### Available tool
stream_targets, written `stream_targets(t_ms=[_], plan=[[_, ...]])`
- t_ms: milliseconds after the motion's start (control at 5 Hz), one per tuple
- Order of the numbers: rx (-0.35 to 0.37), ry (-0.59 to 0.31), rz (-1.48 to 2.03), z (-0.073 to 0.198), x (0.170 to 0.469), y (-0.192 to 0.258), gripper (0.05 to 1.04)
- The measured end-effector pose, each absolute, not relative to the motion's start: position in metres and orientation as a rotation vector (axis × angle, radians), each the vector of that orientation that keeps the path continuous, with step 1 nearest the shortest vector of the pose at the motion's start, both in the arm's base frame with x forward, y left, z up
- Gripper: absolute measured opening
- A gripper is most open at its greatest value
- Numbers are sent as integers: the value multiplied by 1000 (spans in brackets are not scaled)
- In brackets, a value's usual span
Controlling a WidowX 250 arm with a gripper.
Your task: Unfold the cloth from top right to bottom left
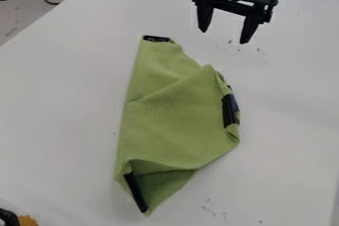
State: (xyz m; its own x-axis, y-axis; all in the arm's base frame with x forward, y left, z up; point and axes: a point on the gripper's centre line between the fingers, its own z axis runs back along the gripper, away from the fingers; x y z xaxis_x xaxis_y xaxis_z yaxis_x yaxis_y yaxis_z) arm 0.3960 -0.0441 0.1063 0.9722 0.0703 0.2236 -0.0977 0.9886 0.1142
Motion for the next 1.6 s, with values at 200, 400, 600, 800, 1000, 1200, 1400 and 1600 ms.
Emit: stream_targets(t_ms=[200, 400, 600, 800, 1000, 1200, 1400, 1600], plan=[[130, -182, 84, 92, 393, -45, 1001], [121, -172, 98, 88, 389, -52, 1001], [117, -137, 104, 87, 381, -64, 1001], [101, -96, 167, 75, 370, -66, 1001], [87, -47, 228, 55, 353, -69, 1001], [61, -26, 249, 40, 342, -72, 1001], [30, -10, 251, 37, 339, -74, 1001], [19, -1, 256, 37, 338, -76, 1001]])
